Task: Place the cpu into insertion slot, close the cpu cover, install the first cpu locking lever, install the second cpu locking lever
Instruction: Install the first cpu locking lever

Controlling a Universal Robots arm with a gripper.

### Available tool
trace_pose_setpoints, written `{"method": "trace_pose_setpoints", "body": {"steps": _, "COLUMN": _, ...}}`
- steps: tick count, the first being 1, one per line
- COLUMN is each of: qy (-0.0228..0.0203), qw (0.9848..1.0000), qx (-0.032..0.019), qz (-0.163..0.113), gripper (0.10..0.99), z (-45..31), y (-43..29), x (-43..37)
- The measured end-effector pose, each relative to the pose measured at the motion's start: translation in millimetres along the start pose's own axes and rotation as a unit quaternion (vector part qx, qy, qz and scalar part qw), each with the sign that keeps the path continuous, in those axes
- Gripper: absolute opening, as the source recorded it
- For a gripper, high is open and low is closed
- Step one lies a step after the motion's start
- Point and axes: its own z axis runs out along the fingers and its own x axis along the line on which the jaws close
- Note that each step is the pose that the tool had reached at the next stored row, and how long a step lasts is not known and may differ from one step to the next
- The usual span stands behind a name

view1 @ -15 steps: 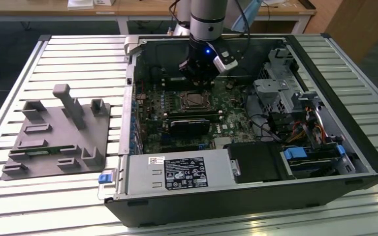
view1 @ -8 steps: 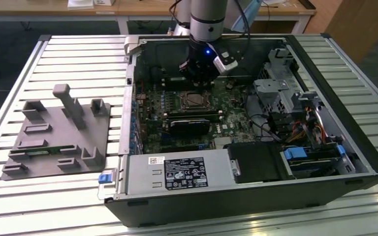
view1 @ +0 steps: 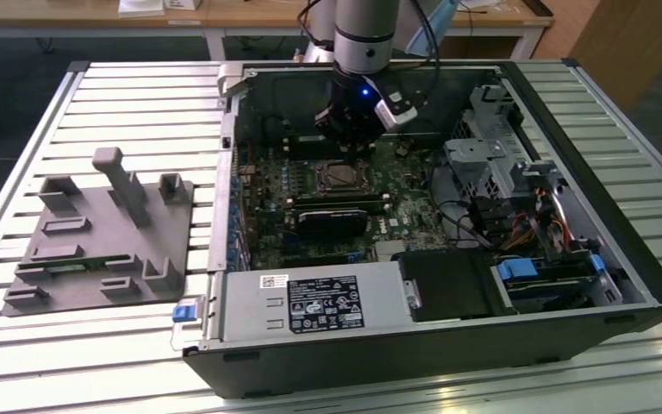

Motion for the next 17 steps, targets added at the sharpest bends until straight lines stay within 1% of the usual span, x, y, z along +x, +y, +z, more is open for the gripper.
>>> {"method": "trace_pose_setpoints", "body": {"steps": 2, "qy": -0.0002, "qw": 1.0, "qx": -0.0005, "qz": 0.0, "gripper": 0.114, "z": -1.0, "y": 0.3, "x": -0.1}}
{"method": "trace_pose_setpoints", "body": {"steps": 4, "qy": -0.0007, "qw": 1.0, "qx": -0.0012, "qz": 0.0, "gripper": 0.114, "z": -4.5, "y": 0.6, "x": -0.4}}
{"method": "trace_pose_setpoints", "body": {"steps": 9, "qy": -0.0003, "qw": 1.0, "qx": -0.0006, "qz": 0.0, "gripper": 0.114, "z": -19.7, "y": -0.2, "x": -0.1}}
{"method": "trace_pose_setpoints", "body": {"steps": 17, "qy": -0.0003, "qw": 1.0, "qx": -0.0006, "qz": 0.0, "gripper": 0.114, "z": -20.4, "y": -1.5, "x": -0.1}}
